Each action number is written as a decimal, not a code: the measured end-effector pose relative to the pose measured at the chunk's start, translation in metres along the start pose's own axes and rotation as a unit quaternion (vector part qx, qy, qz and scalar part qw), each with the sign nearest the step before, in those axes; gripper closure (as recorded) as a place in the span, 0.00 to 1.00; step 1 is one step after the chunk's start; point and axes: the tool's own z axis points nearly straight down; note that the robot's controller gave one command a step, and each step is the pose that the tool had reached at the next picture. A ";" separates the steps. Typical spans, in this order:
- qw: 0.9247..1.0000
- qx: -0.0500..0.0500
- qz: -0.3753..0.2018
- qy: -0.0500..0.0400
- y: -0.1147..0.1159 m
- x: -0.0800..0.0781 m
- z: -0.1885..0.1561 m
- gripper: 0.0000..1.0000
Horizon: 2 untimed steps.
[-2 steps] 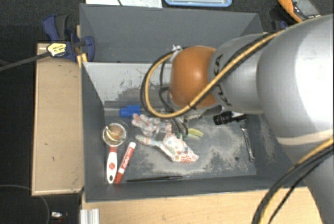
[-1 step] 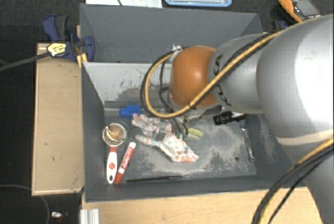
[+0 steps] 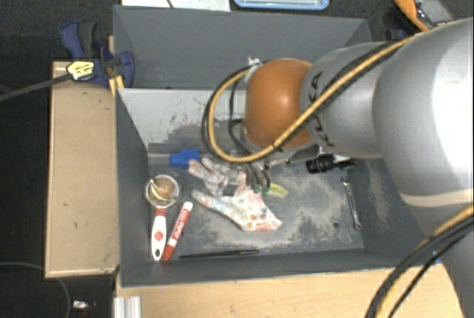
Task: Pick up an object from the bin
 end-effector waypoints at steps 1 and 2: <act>1.000 0.000 0.001 0.001 0.000 0.000 -0.025 1.00; 1.000 0.000 0.001 -0.001 0.000 -0.001 -0.051 1.00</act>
Offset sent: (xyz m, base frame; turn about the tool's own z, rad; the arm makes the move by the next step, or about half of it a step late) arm -0.0006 -0.0003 0.0313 0.0011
